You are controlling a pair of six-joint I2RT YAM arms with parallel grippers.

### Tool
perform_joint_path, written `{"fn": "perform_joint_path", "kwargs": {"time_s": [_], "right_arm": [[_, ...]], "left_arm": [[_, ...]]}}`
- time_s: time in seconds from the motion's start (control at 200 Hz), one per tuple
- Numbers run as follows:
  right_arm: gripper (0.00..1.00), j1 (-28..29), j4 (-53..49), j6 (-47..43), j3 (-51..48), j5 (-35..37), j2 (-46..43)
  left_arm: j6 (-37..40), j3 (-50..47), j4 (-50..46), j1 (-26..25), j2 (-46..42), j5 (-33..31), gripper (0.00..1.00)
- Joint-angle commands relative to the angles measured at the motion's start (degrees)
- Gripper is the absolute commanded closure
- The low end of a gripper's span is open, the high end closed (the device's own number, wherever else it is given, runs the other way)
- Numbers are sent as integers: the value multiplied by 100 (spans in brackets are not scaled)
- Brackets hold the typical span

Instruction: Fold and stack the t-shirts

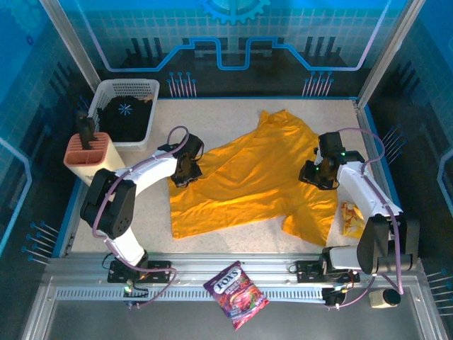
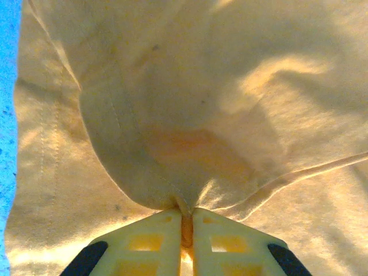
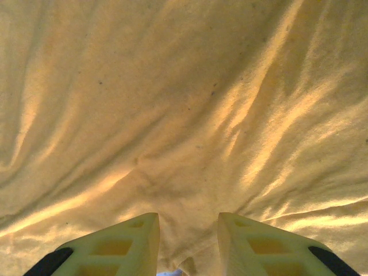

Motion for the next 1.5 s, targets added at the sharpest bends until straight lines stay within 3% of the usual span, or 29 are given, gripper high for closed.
{"fn": "perform_joint_path", "kwargs": {"time_s": [0.0, 0.33, 0.52, 0.726, 1.036, 1.106, 1.206, 1.301, 1.371, 1.496], "right_arm": [[66, 60, -42, -73, -92, 47, -9], [66, 60, -70, -107, -159, 78, -118], [66, 60, 77, -20, -446, 3, -149], [65, 60, 159, 15, -540, 30, -101], [65, 62, 706, 14, 140, -279, 698], [65, 53, 792, -128, 642, -334, 1175], [65, 4, 753, -337, 1564, -236, 2054], [66, -157, 716, -389, 2459, -424, 2963], [67, -286, 711, -363, 3143, -663, 3619], [67, -452, 357, -303, 4484, -761, 4750]], "left_arm": [[175, 193, -271, 62, -139, -247, 98], [912, 1436, 118, 1115, 605, -540, 100], [866, 2285, 404, 1593, 1529, -520, 100], [728, 2967, 419, 1646, 2234, -781, 100], [371, 2857, 466, 1628, 1683, -1878, 98], [323, 2848, 364, 1628, 1582, -2011, 86], [254, 2730, 344, 1624, 1437, -1983, 44], [284, 2565, 385, 1541, 1241, -1954, 25], [390, 2452, 395, 1394, 1050, -1956, 17], [619, 2259, 341, 952, 756, -1795, 18]]}}
